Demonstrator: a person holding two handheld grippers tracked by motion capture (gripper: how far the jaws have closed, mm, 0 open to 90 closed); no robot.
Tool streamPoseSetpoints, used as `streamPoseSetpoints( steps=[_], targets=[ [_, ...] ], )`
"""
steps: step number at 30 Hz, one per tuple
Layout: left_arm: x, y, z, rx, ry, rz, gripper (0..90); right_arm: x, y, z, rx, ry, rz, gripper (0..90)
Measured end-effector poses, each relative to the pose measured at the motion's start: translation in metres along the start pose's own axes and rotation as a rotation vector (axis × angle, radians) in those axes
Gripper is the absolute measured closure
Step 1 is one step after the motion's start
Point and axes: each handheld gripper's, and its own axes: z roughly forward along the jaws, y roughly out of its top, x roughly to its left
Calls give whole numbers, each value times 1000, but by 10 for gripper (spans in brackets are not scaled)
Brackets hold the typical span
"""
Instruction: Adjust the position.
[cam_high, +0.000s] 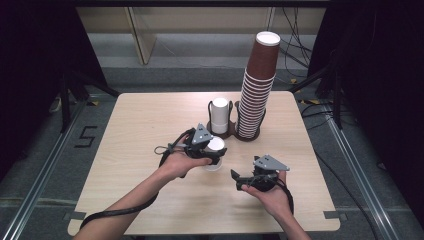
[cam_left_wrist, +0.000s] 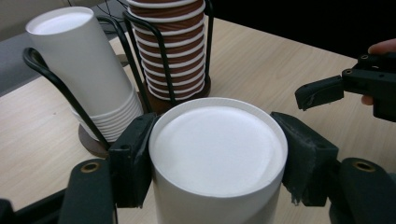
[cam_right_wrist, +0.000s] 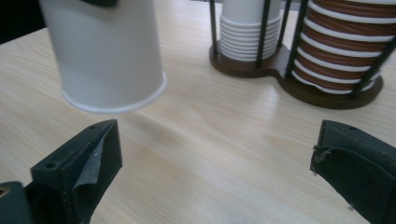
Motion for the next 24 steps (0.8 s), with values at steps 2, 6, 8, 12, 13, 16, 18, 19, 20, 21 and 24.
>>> streamPoseSetpoints(
  steps=[2,6,8,12,13,16,18,19,20,21,24],
  targets=[
    [-3,0,3,22,-13,11,341,2,0,1,-1,25,25,10],
    [-10,0,11,36,-32,20,341,4,1,1,-5,37,49,10],
    [-12,1,14,50,-37,26,341,7,2,2,-7,50,56,11],
    [-17,5,21,58,-49,27,341,11,3,4,-20,70,65,16],
    [-18,6,23,42,-47,28,341,11,4,5,-20,81,55,22],
    [-23,9,28,46,-69,22,341,12,5,7,-33,79,49,38],
    [-26,11,31,46,-76,27,341,13,5,7,-24,88,86,45],
    [-27,12,31,46,-73,28,341,13,5,8,-22,92,77,49],
    [-28,13,33,49,-78,30,341,12,6,9,-28,95,80,59],
    [-29,14,33,56,-82,32,341,12,6,9,-28,95,80,59],
    [-32,15,36,49,-91,32,341,11,6,11,-39,92,88,74]
  ],
)
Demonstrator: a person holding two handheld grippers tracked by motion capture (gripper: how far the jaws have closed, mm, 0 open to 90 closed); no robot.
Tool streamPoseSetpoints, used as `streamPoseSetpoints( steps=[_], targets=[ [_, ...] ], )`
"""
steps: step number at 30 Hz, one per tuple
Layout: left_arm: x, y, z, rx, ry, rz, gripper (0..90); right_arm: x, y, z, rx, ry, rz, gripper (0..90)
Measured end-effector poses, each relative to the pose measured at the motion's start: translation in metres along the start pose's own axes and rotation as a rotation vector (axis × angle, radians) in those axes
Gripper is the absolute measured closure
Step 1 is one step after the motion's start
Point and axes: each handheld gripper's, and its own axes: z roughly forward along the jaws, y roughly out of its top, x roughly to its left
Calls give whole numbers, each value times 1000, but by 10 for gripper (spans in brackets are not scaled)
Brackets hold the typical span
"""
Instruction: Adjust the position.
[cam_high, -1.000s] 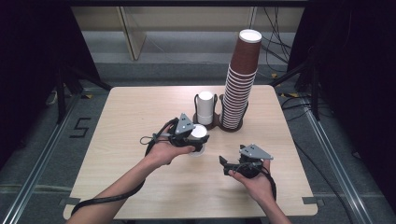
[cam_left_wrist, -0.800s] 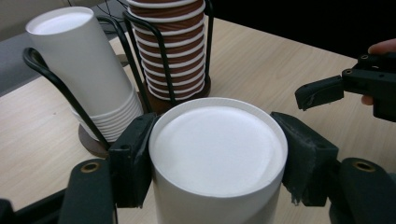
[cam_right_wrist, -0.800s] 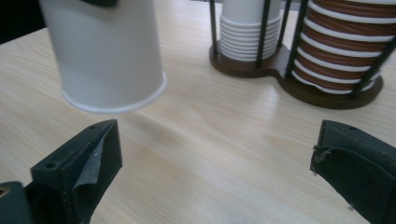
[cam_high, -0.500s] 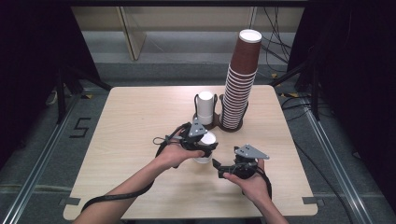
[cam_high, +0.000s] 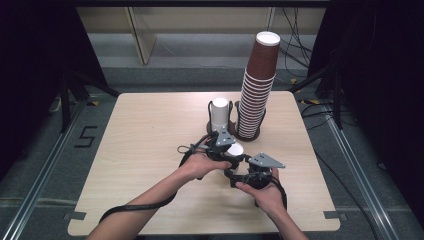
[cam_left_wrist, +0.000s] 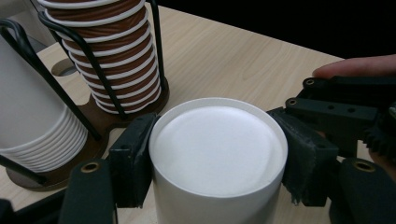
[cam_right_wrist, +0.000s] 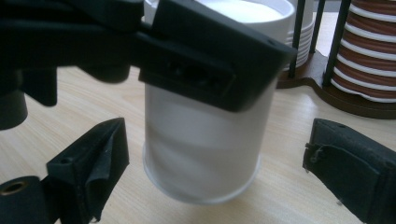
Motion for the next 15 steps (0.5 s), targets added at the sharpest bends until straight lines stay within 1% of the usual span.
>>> streamPoseSetpoints(
  steps=[2,4,5,6,7,8,9,10,11,12,13,14,15],
  targets=[
    [-1,1,1,1,-7,-1,341,0,0,1,2,6,17,79],
    [-2,2,2,-5,-8,-4,341,-1,0,1,4,6,8,80],
    [-3,2,2,-5,-10,-3,341,0,0,2,6,3,29,85],
    [-4,2,3,-10,-18,-5,341,-2,0,3,7,3,19,92],
    [-5,3,3,-7,-12,-4,341,-3,0,4,6,2,17,98],
    [-5,3,3,-11,-19,-3,341,-3,0,4,6,2,17,98],
    [-6,3,3,-10,-24,-1,341,-3,-1,5,0,5,22,120],
    [-7,3,3,-8,-16,-2,341,-3,-1,5,0,5,22,120],
    [-7,3,3,-1,-26,0,341,-3,0,5,-1,-12,9,125],
    [-8,2,4,-9,-18,0,341,-4,-1,6,-9,-9,2,129],
    [-8,2,4,-7,-20,0,341,-3,-1,7,1,6,23,131],
    [-8,1,4,-8,-24,-3,341,-3,-1,7,1,6,23,131],
    [-9,1,5,-11,-18,-3,341,-3,-2,7,6,0,23,144]
  ],
)
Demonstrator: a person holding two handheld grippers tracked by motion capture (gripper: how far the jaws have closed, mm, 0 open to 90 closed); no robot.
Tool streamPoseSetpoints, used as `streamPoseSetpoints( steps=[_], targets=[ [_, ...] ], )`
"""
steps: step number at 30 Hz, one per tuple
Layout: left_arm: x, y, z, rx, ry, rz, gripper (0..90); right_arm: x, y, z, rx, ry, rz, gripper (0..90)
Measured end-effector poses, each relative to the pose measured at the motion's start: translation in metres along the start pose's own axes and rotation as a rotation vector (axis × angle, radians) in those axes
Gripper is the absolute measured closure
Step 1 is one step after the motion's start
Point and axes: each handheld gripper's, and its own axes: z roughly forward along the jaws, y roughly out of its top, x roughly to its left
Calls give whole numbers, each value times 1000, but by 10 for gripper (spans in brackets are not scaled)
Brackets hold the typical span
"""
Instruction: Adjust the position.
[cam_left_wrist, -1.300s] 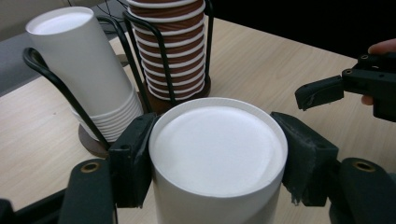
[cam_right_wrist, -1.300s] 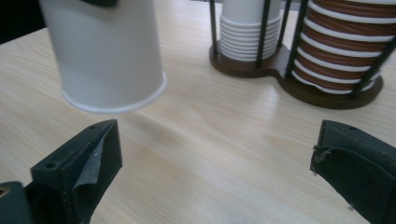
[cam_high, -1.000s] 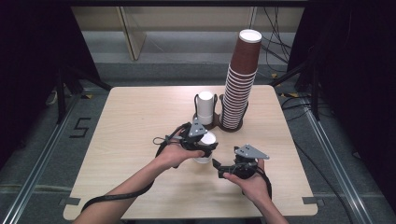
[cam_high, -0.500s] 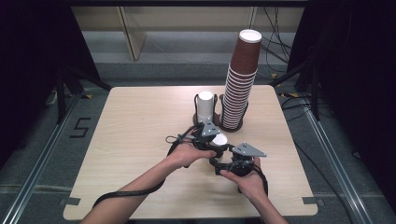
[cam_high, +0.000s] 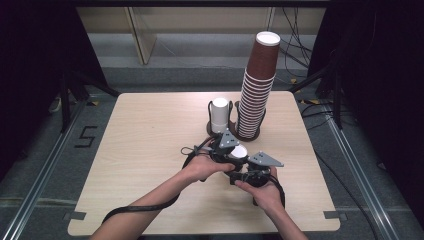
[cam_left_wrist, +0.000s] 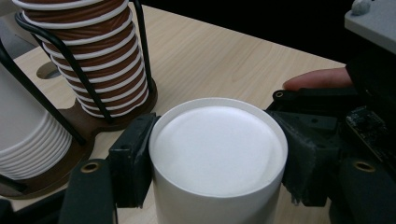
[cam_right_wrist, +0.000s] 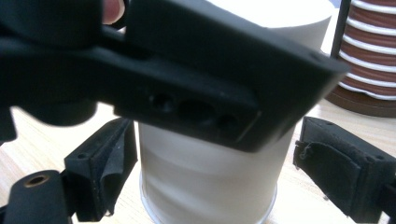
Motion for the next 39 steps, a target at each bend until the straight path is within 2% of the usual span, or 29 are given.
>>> streamPoseSetpoints(
  steps=[2,4,7,9,10,17,20,21,22,26,28,30,31,33,34,36,37,38,39],
  targets=[
    [0,-1,1,1,-15,-3,341,-1,0,0,-9,0,8,152],
    [1,-1,1,2,-16,-6,341,-1,0,0,-3,-12,18,161],
    [0,-1,0,3,-7,-7,341,-1,-1,1,-11,11,18,175],
    [-1,-1,0,-2,-3,-9,341,0,-2,1,-11,0,23,187],
    [-1,-1,0,-2,-3,-9,341,-1,-3,2,-16,4,6,199],
    [0,-1,0,-1,-5,-10,339,-1,-3,2,-25,10,5,241],
    [1,-1,0,5,-8,-10,337,0,-3,1,-7,-1,7,251],
    [1,-2,1,0,-11,-10,337,-1,-3,2,-20,6,4,254],
    [0,-2,1,1,-7,-9,335,0,-4,2,-15,0,15,260],
    [0,-2,2,-12,-10,-26,331,-1,-3,1,-6,-6,9,266],
    [0,-2,2,-17,-8,-22,327,0,-3,1,-12,1,31,269],
    [0,-2,2,-12,-13,-12,317,0,-4,1,-15,-5,30,272],
    [0,-2,2,-29,-12,-22,304,-2,-4,1,-18,-16,8,273],
    [1,-2,0,-30,-2,-23,272,-3,-5,1,-13,-14,16,276],
    [2,-1,0,-47,1,-31,272,-3,-5,1,-13,-14,16,276],
    [3,-1,-2,-56,12,-28,242,-1,-5,0,-2,-22,61,277],
    [4,0,-4,-58,16,-26,223,-4,-5,1,-15,-24,30,277],
    [5,0,-6,-62,19,-25,208,-3,-5,1,-13,-24,44,277],
    [6,0,-9,-56,37,-22,182,-6,-5,0,-10,-23,34,277]
  ],
)
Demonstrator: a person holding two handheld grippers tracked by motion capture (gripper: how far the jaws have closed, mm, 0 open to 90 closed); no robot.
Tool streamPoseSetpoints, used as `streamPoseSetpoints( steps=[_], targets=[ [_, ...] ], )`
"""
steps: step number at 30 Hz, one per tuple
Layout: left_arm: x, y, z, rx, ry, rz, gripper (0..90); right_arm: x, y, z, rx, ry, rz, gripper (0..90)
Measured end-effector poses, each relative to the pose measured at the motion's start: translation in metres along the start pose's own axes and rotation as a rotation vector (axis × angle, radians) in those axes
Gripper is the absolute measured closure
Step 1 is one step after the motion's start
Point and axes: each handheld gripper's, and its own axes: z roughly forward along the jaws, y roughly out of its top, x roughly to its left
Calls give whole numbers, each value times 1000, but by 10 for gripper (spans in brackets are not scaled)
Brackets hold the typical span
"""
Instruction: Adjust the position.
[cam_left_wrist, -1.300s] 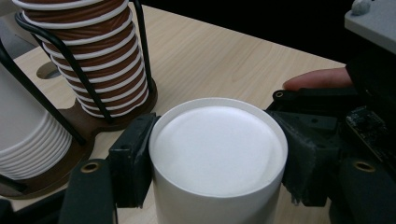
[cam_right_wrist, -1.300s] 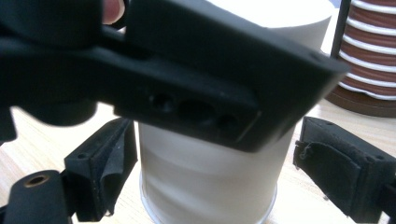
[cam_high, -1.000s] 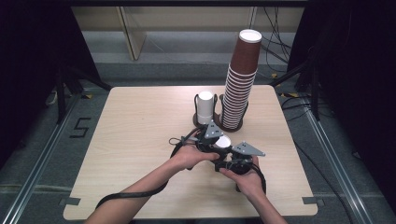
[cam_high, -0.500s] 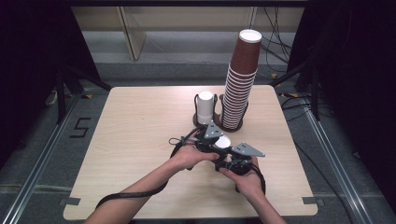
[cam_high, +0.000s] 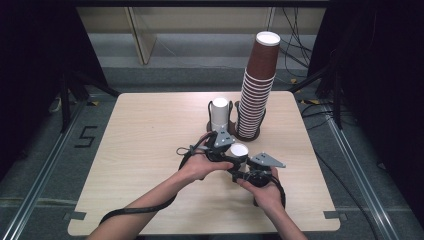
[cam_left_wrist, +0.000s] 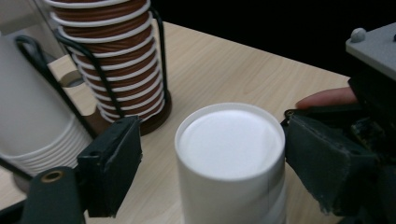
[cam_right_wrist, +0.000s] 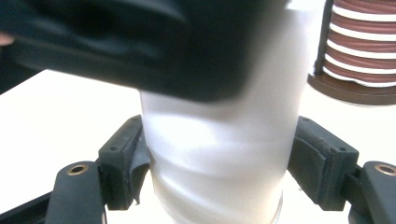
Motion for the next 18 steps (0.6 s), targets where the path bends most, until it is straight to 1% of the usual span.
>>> streamPoseSetpoints(
  steps=[1,2,3,4,5,6,7,8,9,10,11,12,13,14,15,16,17,18],
  targets=[
    [2,0,-4,3,7,11,182,0,0,0,0,0,0,277],
    [2,-1,-6,-13,7,-6,165,-2,0,0,-2,-6,8,278],
    [4,-1,-11,-16,9,-6,165,-2,0,0,-2,-6,8,278],
    [7,-1,-16,-7,14,8,150,-4,-1,-1,-2,-9,32,279],
    [9,-2,-20,-20,15,3,145,-5,0,-1,0,-11,21,279],
    [11,-2,-25,-30,14,-5,145,-5,0,-1,0,-11,21,279],
    [12,-3,-29,-32,17,-9,143,-6,-1,-1,2,-12,36,279],
    [14,-5,-32,-42,26,-9,140,-8,0,-1,-4,-30,18,279],
    [16,-7,-36,-32,41,-3,105,-8,0,0,1,-17,51,280],
    [17,-9,-39,-14,50,6,105,-8,0,0,1,-17,51,280],
    [17,-11,-39,-19,52,-9,84,-9,0,0,-1,-25,65,280],
    [18,-15,-41,-5,59,-7,57,-9,0,0,-3,-23,77,280],
    [19,-18,-42,8,61,-7,30,-11,0,0,2,-17,87,280],
    [19,-22,-44,15,62,-4,15,-13,-1,0,-5,-20,81,280],
    [19,-25,-44,6,60,-5,3,-12,-1,0,-6,-19,108,280],
    [20,-28,-45,12,58,0,0,-14,0,-1,-7,-12,102,280],
    [20,-30,-46,18,51,9,0,-14,-1,0,-14,-7,115,280],
    [20,-32,-47,23,49,21,0,-14,0,-1,-3,-3,132,282]
  ],
)
